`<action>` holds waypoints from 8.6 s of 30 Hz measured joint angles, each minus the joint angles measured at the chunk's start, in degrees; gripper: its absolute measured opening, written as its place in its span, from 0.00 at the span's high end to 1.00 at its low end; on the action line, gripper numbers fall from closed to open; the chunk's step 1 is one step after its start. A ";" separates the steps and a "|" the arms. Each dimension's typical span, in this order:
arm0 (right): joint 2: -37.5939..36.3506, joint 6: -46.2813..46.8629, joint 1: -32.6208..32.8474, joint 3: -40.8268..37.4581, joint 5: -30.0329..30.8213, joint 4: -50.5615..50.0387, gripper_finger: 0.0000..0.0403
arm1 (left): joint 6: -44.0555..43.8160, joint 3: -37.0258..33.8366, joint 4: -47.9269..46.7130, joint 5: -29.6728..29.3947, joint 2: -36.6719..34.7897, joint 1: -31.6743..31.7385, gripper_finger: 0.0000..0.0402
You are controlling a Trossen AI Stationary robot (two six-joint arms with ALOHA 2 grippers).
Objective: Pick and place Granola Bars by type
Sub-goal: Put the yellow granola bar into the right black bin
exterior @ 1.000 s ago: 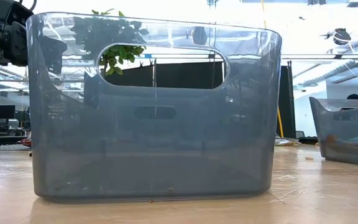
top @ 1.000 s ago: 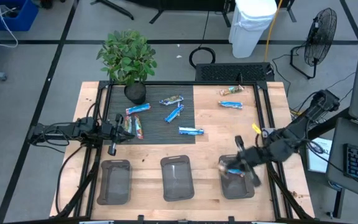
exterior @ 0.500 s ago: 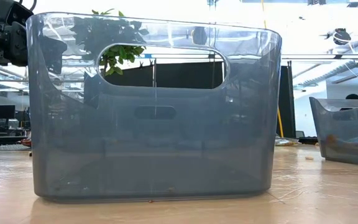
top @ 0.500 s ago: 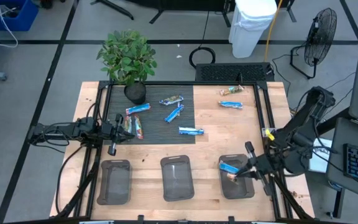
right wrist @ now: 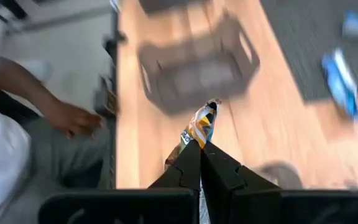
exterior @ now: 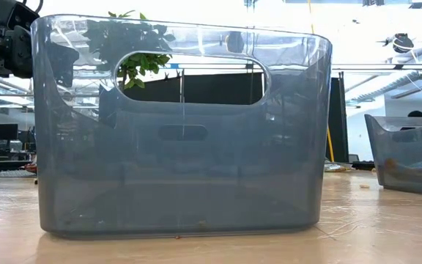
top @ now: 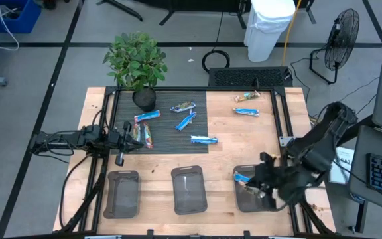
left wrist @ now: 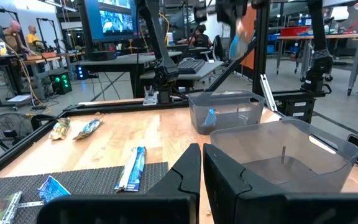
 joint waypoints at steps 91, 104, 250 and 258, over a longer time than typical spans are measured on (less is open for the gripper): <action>22.71 2.65 -13.24 -7.66 -20.19 -3.55 1.00 | 0.00 0.00 0.00 0.00 0.01 0.01 0.94; 22.71 2.68 -13.21 -7.66 -20.17 -3.55 1.00 | 0.00 0.00 0.00 0.00 0.01 -0.01 0.94; 22.64 -25.69 -107.80 -30.03 -20.35 44.03 0.48 | 0.00 0.00 0.00 0.00 0.01 0.01 0.94; 22.66 -27.08 -107.55 -30.12 -20.08 44.97 0.49 | 0.00 0.00 0.00 0.00 0.01 -0.01 0.94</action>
